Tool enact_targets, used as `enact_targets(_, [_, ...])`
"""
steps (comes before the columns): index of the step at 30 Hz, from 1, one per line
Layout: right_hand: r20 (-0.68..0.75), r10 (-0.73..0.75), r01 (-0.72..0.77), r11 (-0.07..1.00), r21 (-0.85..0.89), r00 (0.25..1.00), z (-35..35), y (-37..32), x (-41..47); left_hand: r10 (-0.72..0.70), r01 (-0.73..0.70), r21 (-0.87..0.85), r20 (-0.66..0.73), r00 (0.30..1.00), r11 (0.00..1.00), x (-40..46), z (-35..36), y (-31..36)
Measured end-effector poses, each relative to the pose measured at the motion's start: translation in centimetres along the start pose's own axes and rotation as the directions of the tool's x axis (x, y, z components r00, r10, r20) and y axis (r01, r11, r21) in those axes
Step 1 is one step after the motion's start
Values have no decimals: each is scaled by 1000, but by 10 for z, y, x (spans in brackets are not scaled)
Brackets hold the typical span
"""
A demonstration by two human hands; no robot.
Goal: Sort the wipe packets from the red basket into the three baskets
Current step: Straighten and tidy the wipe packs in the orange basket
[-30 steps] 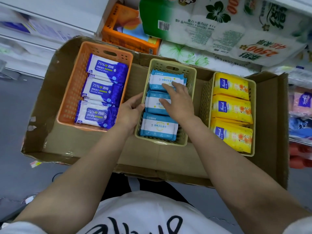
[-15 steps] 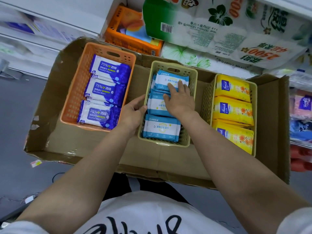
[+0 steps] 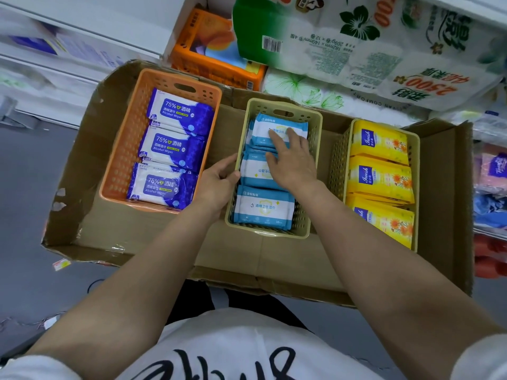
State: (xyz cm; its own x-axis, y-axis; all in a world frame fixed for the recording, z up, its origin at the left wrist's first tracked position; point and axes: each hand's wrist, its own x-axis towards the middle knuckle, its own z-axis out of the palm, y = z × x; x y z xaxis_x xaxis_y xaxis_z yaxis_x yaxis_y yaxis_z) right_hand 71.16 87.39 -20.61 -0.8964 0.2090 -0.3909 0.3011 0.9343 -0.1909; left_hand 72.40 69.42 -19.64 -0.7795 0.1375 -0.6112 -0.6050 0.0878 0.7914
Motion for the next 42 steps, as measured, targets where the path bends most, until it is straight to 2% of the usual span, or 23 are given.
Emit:
enact_targets(5, [71,-2,-3,998,64,997,-3,6,7,-11,11,-1,-5,1000,1000,0,1,0])
enact_targets(21, [24,-13,14,1000,-25,1000,-4,-5,8,-17,17,28,-7,1000,999,-3,2,3])
enact_targets(24, [-24,-22,20,997,-73,999,-5,-4,10,1,-1,28,-7,1000,1000,-2,1,2])
enact_targets(27, [-65,-48,42,994,-98,997,-3,0,10,-2,2,29,-4,1000,1000,-2,1,3])
enact_targets(30, [-53,-70,68,996,-53,996,-3,5,10,-13,13,25,9,1000,1000,-3,0,3])
enact_targets(34, [-109,-138,139,990,3,984,-7,9,1,-13,13,5,-2,1000,1000,-4,1,3])
enact_targets(42, [-26,-205,205,979,-5,978,8,11,-10,-3,3,17,-8,1000,1000,-3,2,3])
